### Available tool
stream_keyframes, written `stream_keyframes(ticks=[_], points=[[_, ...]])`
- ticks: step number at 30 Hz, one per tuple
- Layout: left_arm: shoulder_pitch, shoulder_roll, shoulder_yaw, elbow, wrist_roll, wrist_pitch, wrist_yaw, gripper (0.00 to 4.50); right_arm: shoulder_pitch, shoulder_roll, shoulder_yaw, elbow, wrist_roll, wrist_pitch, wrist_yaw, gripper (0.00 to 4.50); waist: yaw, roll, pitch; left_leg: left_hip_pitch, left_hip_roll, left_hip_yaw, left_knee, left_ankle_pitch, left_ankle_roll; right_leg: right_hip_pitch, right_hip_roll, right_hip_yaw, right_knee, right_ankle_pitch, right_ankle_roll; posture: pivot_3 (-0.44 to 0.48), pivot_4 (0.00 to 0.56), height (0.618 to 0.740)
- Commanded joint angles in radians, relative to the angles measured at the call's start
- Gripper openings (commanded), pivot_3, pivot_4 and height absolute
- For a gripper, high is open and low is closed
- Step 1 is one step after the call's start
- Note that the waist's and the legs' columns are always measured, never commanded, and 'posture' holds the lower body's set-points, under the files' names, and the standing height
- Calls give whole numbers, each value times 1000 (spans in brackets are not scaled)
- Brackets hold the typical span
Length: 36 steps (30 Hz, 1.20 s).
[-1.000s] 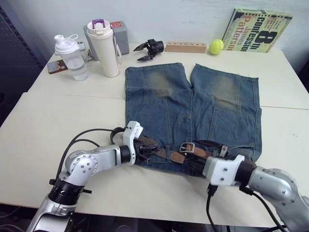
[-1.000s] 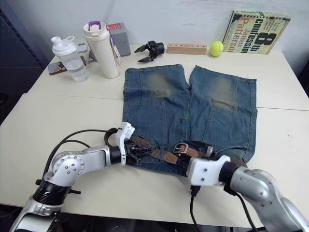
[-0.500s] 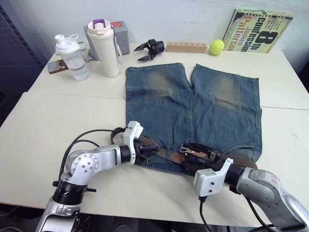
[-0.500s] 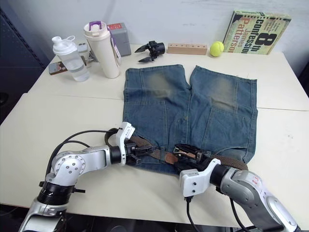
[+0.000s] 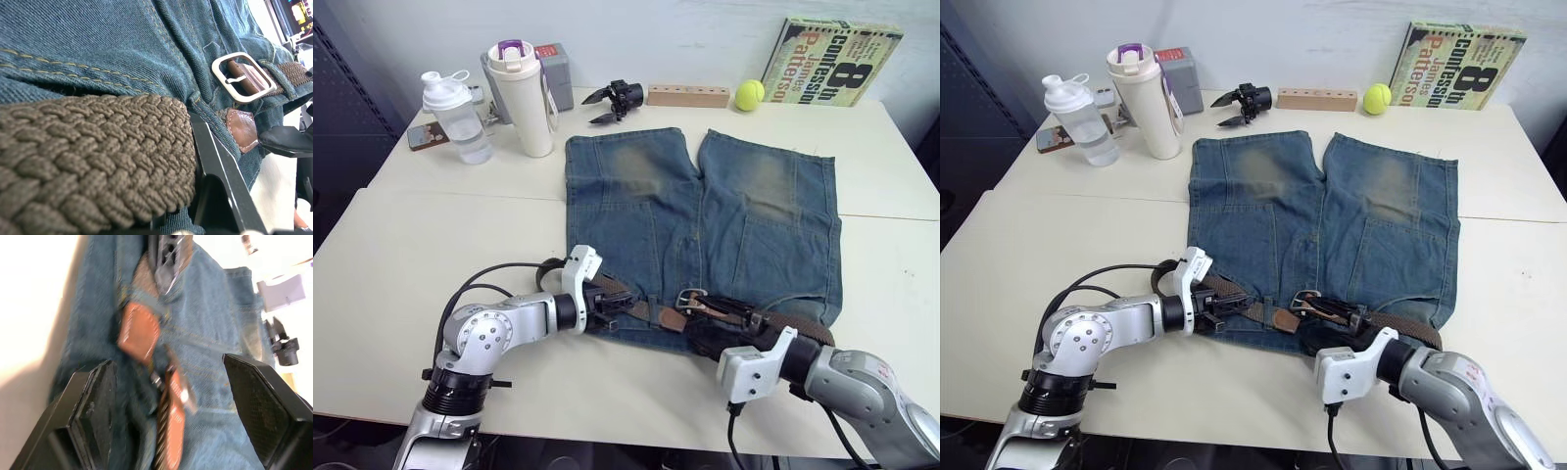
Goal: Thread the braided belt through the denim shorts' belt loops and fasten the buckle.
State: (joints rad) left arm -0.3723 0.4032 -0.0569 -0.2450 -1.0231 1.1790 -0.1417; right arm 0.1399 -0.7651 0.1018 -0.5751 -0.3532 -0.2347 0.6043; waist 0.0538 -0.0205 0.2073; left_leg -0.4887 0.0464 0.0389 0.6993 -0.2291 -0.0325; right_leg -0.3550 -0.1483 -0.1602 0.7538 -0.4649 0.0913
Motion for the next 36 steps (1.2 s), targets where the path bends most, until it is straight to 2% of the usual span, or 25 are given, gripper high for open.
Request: stream_keyframes(ticks=[1, 11, 19, 23, 27, 36], points=[[27, -6, -20, -9, 32, 46, -5, 0, -28, 38, 30, -14, -20, 7, -6, 3663, 0, 0, 0, 0, 0, 0, 0, 0, 0, 0, 0, 0, 0, 0, 0, 0, 150, 657], [32, -22, 0, -21, 52, 68, -13, 0, -66, 51, 38, -21, -37, 26, 14, 3663, -1, 0, 0, 0, 0, 0, 0, 0, 0, 0, 0, 0, 0, 0, 0, 0, 150, 657], [29, -32, 5, -16, 69, 88, -27, 0, 40, 7, 10, -65, 31, -14, 53, 3663, 0, 0, 0, -1, 0, 0, 0, 0, 0, 0, 0, 0, -1, 0, 0, 0, 150, 657], [31, 14, -59, -48, 128, 85, -62, 0, 39, 21, 11, -37, -7, -20, 30, 3663, -3, 0, 0, 1, 0, 0, 0, 0, 0, 0, 0, 0, 1, 0, 0, 0, 150, 657], [29, 99, -169, -100, 232, 39, -116, 0, 3, 45, 25, -12, -34, -4, 14, 3663, -4, 0, -1, 2, 0, 0, 0, 0, 0, 0, 1, 2, 1, 0, 0, 0, 150, 657], [35, 89, -169, -103, 290, 20, -156, 0, -7, 66, 29, -30, -32, 0, 17, 3663, -3, 1, -2, 4, 0, 0, -1, 0, 0, 1, 1, 3, 0, 0, 0, 0, 150, 657]])
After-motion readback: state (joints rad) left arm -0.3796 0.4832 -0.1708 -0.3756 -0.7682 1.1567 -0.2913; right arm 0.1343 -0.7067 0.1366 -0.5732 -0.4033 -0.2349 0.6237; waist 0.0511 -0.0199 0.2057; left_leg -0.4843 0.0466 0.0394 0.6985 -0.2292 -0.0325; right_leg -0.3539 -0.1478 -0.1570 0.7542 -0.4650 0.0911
